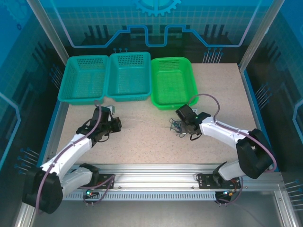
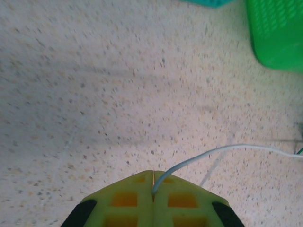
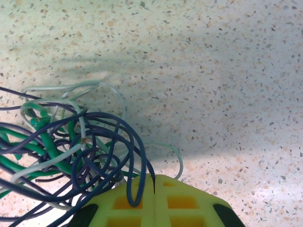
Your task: Untangle the cables
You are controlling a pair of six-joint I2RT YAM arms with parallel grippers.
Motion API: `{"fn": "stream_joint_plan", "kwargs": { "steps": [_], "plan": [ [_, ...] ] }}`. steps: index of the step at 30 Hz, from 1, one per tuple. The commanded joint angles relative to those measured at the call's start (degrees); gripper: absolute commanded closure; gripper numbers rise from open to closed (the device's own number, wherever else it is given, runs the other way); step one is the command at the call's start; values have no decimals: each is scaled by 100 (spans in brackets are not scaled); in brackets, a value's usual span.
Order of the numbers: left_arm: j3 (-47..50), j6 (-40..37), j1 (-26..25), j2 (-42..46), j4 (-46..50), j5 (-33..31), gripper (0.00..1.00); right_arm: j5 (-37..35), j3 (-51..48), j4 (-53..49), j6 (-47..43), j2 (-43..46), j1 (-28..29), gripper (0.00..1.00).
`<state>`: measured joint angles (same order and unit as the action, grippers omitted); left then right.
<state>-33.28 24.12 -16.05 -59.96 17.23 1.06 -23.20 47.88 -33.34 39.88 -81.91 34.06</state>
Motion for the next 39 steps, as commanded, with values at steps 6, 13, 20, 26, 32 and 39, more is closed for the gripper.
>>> {"fn": "stream_joint_plan", "kwargs": {
  "steps": [6, 13, 20, 26, 32, 39],
  "plan": [
    [-36, -269, -416, -212, -401, 223, 40, 818, -8, 292, -1059, 905, -174, 100],
    [259, -2290, -1862, 428, -2085, 954, 9, 1326, 33, 248, -1399, 1288, -428, 100],
    [-552, -3117, -2848, -1204, -1987, 1687, 7, 1678, 427, -39, -1384, 1153, -590, 100],
    [-1341, -1886, -3632, -2665, -2251, 1357, 1, 1486, 513, -265, -407, 1201, -909, 100],
    [-1842, 319, -3791, -3645, -2971, 1010, 1, 1772, 369, -46, 687, 1470, -1112, 100],
    [-2322, 1479, -3774, -4486, -3009, 1032, 4, 1643, 494, -120, 825, 1622, -1244, 100]
  ]
}}
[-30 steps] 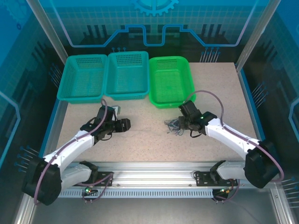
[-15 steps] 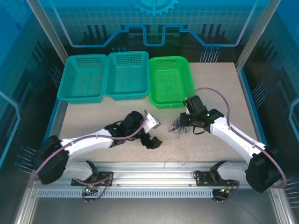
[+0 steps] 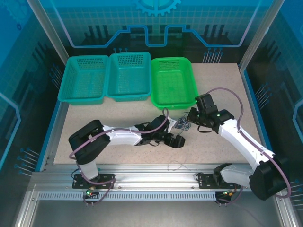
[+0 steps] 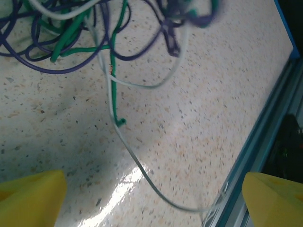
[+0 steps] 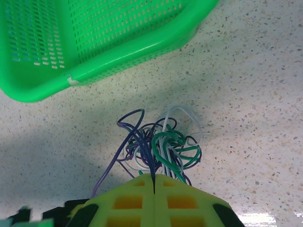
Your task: Untangle the cables
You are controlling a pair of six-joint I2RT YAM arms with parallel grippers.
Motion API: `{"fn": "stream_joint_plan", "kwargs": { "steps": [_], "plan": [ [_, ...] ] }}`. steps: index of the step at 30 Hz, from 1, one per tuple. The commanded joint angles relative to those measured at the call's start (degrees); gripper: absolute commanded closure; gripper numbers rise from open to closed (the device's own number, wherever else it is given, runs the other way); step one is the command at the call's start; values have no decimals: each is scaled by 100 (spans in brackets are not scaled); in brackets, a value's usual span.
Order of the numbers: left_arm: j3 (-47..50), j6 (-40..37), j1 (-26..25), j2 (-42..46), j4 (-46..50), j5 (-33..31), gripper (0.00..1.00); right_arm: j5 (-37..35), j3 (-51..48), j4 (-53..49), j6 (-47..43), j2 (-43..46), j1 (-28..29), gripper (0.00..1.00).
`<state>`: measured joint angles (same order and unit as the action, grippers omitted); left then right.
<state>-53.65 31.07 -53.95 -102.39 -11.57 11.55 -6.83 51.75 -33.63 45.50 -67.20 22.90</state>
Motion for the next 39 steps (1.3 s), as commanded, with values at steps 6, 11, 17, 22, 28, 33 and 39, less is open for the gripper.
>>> {"fn": "stream_joint_plan", "kwargs": {
  "steps": [6, 11, 17, 22, 28, 33, 39],
  "plan": [
    [-727, 1237, 16, -847, -12, 182, 25, -72, 134, -124, 402, 326, -178, 100],
    [-672, 1088, 16, -623, 136, 35, 100, -366, 21, -228, 392, 354, -289, 100],
    [-589, 557, 396, 209, 1235, -208, 100, -636, -688, -172, 422, 594, -907, 100],
    [-926, -413, 618, 495, 2264, -136, 100, -304, -1150, -7, -101, 911, -1109, 99],
    [-1250, -1150, 630, 369, 2866, -256, 100, 920, -1308, 6, -1207, 1347, -872, 63],
    [-1136, -1507, 636, 507, 2748, -175, 100, 1355, -1244, 29, -1404, 1613, -577, 49],
    [-838, -1608, 632, 527, 2641, -201, 100, 1885, -1059, 697, -220, 680, 52, 38]
  ]
}}
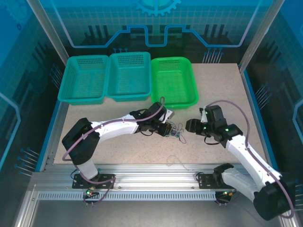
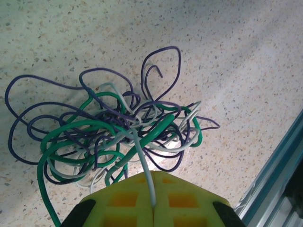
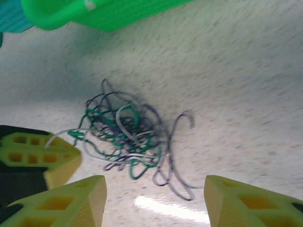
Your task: Untangle the cables
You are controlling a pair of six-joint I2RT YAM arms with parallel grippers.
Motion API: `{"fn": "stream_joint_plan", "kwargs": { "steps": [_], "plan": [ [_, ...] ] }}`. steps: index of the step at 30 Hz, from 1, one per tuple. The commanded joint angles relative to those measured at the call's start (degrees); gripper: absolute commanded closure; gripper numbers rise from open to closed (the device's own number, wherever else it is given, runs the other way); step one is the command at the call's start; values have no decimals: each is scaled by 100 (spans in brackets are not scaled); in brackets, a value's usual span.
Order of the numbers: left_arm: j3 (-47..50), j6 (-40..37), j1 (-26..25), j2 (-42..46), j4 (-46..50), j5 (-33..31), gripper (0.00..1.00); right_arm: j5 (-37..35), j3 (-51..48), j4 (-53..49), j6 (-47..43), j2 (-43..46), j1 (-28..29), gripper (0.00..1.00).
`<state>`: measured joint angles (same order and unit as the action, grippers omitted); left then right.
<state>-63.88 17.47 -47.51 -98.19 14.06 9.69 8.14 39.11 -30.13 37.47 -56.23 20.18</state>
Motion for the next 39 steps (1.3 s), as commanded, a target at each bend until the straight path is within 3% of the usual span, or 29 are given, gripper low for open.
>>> {"fn": "stream_joint_plan", "kwargs": {
  "steps": [1, 5, 14, 17, 21, 23, 32, 36, 39],
  "plan": [
    [227, -242, -8, 114, 55, -18, 100, 270, 291, 367, 700, -602, 451, 35],
    [338, -175, -11, 142, -65, -2, 100, -106, 554, 429, 1016, -1472, 775, 27],
    [505, -166, -7, 309, -167, -72, 100, -892, 894, 905, 472, -2965, 1136, 31],
    [521, -134, -4, 377, -132, -195, 100, -1038, 969, 1007, 555, -3370, 1159, 45],
    [759, 145, 156, 778, -301, -344, 100, -1502, 737, 1116, 973, -3481, 1099, 86],
    [970, 322, 300, 1099, -404, -406, 100, -1611, 576, 1057, 1158, -3343, 971, 100],
    [1588, 518, 1090, 2517, 130, -962, 100, -2146, -551, 691, 1884, -1527, 46, 100],
    [1528, 744, 1408, 2625, 736, -1371, 100, -2255, -897, 321, 2280, -461, -558, 100],
    [1518, 813, 1602, 2627, 840, -1303, 100, -2439, -1141, -37, 2533, 425, -1091, 100]
  ]
}}
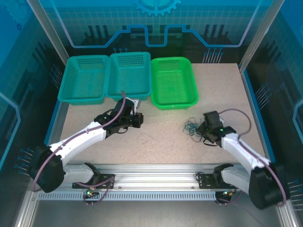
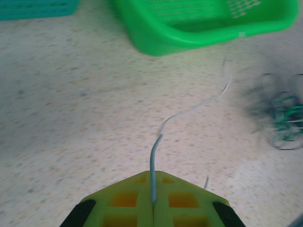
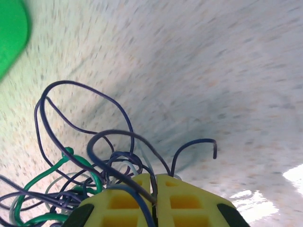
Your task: Untangle the cables
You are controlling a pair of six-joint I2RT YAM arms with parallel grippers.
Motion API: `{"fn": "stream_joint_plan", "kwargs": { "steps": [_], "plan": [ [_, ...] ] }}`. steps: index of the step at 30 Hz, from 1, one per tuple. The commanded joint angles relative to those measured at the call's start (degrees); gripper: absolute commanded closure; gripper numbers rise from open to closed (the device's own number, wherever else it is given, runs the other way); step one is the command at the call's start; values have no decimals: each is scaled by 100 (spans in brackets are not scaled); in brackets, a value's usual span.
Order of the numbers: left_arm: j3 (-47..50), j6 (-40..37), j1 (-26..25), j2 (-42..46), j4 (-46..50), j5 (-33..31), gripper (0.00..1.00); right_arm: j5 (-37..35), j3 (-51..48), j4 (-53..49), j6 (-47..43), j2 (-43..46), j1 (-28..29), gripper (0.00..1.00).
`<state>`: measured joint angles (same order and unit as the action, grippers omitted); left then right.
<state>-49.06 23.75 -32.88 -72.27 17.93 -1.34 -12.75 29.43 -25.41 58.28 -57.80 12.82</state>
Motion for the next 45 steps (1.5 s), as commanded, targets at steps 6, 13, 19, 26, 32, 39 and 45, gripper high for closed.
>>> {"fn": "stream_joint_plan", "kwargs": {
  "steps": [6, 13, 19, 26, 32, 39, 45],
  "plan": [
    [-1, -3, 161, -42, -207, 703, 100, 234, -254, -481, -381, 796, -790, 100],
    [-230, -383, -249, -694, -408, 975, 100, 843, -117, -663, -803, 75, -395, 72],
    [-423, -497, -481, -1159, -174, 737, 100, 258, 533, -988, -1648, 441, 319, 47],
    [-418, -474, -581, -1158, -38, 419, 100, -1072, 1904, -1736, -1595, -1143, 1946, 30],
    [-823, -421, -521, -573, 433, 30, 100, -1212, 1827, -1678, -1120, -1840, 2078, 28],
    [-3237, -1247, -35, -182, 1438, -333, 100, 58, 2201, -1178, -2323, -793, 2024, 27],
    [-5564, -2110, 866, -678, 1971, -1039, 100, 269, 2639, -1511, -2309, -691, 1986, 27]
  ]
}}
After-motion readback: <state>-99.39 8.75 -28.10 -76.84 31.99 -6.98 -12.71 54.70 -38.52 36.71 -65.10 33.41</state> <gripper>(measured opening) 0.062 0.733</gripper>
